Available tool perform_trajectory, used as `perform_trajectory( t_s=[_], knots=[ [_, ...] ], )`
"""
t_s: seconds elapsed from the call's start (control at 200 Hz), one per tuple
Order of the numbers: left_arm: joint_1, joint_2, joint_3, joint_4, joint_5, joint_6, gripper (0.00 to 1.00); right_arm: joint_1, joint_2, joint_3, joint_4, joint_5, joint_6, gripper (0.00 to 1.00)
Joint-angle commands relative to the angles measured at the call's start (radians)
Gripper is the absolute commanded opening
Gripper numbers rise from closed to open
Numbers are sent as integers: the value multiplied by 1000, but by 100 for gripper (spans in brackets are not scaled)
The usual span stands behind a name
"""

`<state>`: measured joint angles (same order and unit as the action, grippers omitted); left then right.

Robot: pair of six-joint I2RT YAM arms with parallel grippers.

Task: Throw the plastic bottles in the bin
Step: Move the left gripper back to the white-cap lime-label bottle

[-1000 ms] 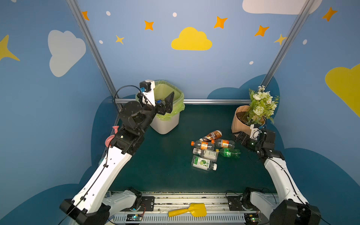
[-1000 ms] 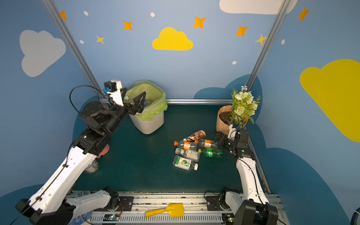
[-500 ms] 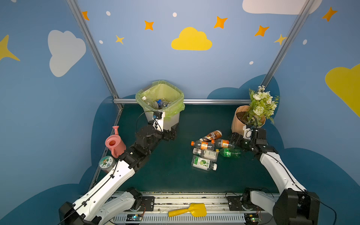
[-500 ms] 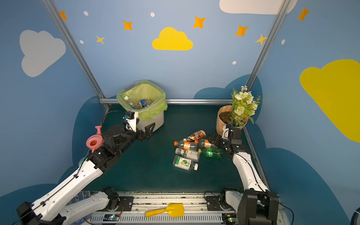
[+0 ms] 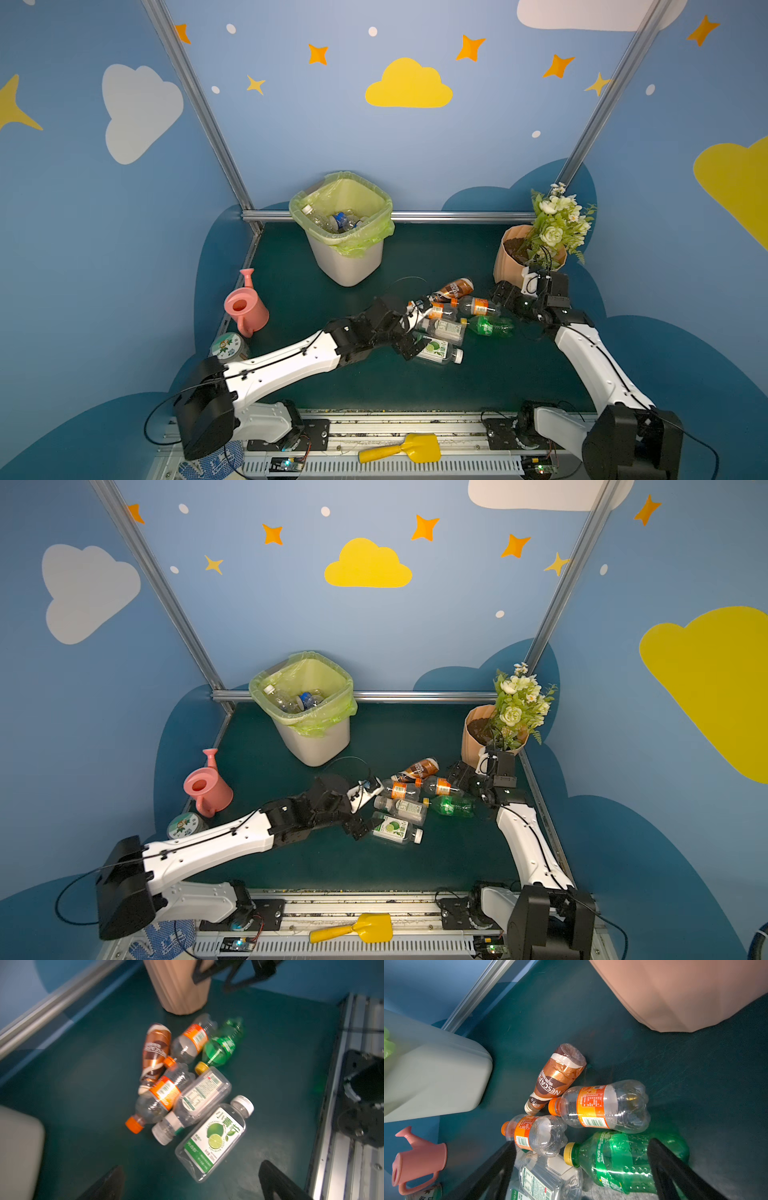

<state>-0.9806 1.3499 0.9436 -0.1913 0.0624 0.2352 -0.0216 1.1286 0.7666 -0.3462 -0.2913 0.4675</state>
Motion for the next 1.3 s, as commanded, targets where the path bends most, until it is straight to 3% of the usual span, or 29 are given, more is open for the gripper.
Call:
perform_trajectory(
  t_s=[0.0, 0.3, 0.681, 0.966, 1.296],
  knots=[
    [-31, 66, 66, -83, 74, 92, 99, 2, -14, 26, -19, 18, 2, 97],
    [-50, 287, 204, -224, 129, 178, 95, -1, -26, 16, -20, 29, -4, 97],
    [-49, 442, 276, -233, 77, 216, 92, -9, -31, 4, -22, 29, -14, 97],
    [-49, 503, 297, -228, 52, 229, 92, -17, -38, -7, -27, 29, -17, 97],
    [-60, 488, 293, -314, 158, 176, 84, -25, -52, -22, -26, 32, -17, 97]
  ],
)
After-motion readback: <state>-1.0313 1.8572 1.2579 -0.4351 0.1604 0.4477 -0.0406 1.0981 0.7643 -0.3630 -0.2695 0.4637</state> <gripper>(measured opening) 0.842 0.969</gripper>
